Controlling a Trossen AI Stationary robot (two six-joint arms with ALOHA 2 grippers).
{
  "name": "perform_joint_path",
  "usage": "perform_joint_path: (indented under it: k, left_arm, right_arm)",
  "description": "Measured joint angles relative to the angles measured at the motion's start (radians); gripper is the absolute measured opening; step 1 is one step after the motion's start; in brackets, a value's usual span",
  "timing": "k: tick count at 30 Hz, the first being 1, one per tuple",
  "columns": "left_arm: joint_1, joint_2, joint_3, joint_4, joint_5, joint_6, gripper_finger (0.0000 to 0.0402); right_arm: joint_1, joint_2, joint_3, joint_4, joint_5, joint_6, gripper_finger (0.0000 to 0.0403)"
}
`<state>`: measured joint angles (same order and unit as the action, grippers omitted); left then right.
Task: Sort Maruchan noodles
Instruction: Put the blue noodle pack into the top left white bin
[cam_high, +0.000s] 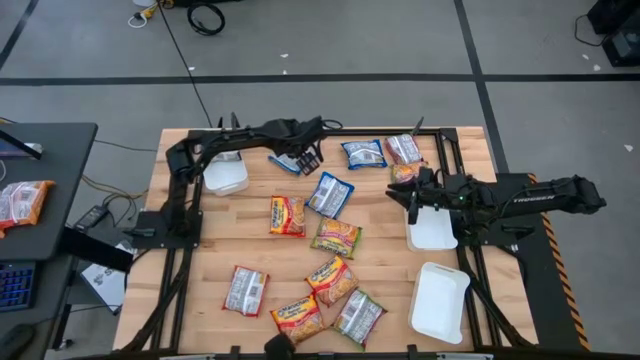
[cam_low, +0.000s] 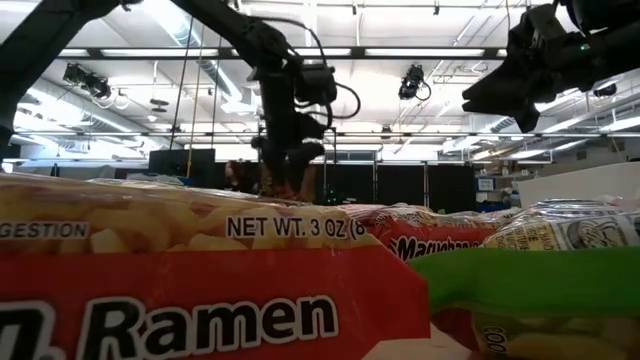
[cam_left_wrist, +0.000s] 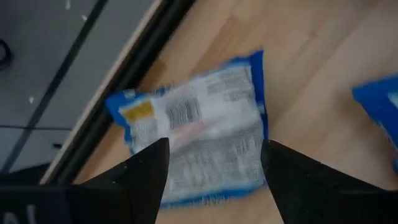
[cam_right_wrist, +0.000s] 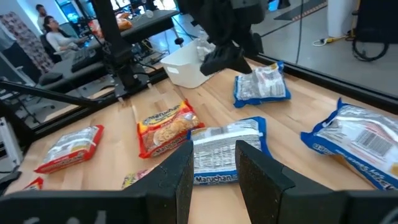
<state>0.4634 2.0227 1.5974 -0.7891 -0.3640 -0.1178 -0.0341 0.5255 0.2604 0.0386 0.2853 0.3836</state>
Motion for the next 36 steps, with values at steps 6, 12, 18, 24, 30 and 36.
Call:
perform_joint_path:
  k: [6, 12, 18, 24, 30, 36]
  left_arm:
    - [0.047, 0.094, 0.0, 0.034, 0.068, -0.227, 0.0256]
    - [0.039, 0.15, 0.003, 0.042, 0.121, -0.316, 0.0249]
    - [-0.012, 0.152, 0.002, 0.042, 0.144, -0.259, 0.0163]
    - [-0.055, 0.15, 0.002, 0.036, 0.157, -0.239, 0.0018]
    - [-0.084, 0.066, 0.031, -0.031, 0.225, -0.212, 0.0011]
    - [-0.103, -0.181, 0.039, -0.01, 0.36, -0.052, 0.0009]
  right_arm:
    - [0.0, 0.009, 0.0, -0.005, 0.01, 0.024, 0.0124]
    - [0.0, 0.018, 0.0, -0.004, 0.01, 0.065, 0.0124]
    - [0.0, 0.025, 0.0, -0.004, 0.01, 0.069, 0.0124]
    - [0.0, 0.026, 0.0, -0.003, 0.01, 0.069, 0.0123]
    - [0.0, 0.026, 0.0, 0.0, 0.002, 0.069, 0.0122]
    - [0.001, 0.026, 0.0, 0.025, -0.036, 0.066, 0.0122]
